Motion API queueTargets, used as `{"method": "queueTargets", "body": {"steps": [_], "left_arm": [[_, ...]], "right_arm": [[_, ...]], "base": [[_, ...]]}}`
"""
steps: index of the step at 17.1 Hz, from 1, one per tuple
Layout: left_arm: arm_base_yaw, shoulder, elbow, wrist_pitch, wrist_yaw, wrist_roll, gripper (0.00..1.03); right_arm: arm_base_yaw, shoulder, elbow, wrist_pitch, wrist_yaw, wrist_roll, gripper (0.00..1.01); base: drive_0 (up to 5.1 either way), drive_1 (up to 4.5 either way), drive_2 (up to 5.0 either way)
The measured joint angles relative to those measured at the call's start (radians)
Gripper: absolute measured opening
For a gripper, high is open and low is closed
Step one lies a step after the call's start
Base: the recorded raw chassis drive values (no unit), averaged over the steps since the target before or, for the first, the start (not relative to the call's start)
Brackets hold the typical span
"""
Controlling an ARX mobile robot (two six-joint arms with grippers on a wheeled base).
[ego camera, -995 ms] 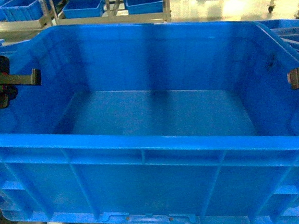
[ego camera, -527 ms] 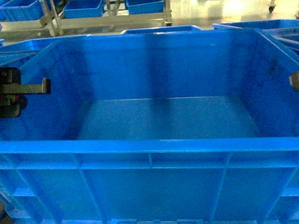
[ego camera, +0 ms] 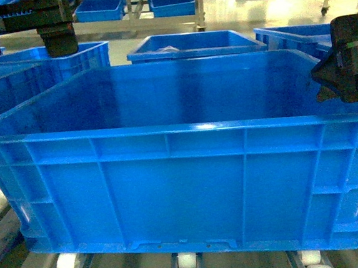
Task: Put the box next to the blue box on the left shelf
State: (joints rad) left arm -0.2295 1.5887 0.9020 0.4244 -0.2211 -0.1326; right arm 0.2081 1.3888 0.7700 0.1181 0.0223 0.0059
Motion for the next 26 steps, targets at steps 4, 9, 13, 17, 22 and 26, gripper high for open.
{"method": "queueTargets", "body": {"steps": [4, 9, 13, 17, 22, 26], "left_arm": [[0.002, 0.000, 0.000, -0.003, -0.003, 0.000, 0.98], [0.056, -0.129, -0.301, 0.440, 0.044, 0.103, 0.59], [0.114, -0.314, -0.557, 0.491, 0.109, 0.115, 0.08], [0.158, -0.496, -0.710, 0.463, 0.147, 0.116, 0.03], [0.228, -0.723, -0.830, 0.374, 0.221, 0.117, 0.03], [0.229, -0.822, -0.886, 0.300, 0.221, 0.117, 0.03]], "right_arm": [[0.000, 0.000, 0.000, 0.001, 0.000, 0.000, 0.98], [-0.060, -0.090, -0.380, 0.756, 0.142, 0.000, 0.51], [-0.109, -0.265, -0.549, 0.756, 0.082, 0.000, 0.02], [-0.202, -0.454, -0.652, 0.682, -0.014, -0.003, 0.01], [-0.208, -0.631, -0.756, 0.580, -0.023, -0.003, 0.01], [-0.208, -0.799, -0.756, 0.458, -0.023, -0.003, 0.01]], "base": [[0.0, 0.00, 0.0], [0.0, 0.00, 0.0], [0.0, 0.00, 0.0], [0.0, 0.00, 0.0], [0.0, 0.00, 0.0], [0.0, 0.00, 0.0]]}}
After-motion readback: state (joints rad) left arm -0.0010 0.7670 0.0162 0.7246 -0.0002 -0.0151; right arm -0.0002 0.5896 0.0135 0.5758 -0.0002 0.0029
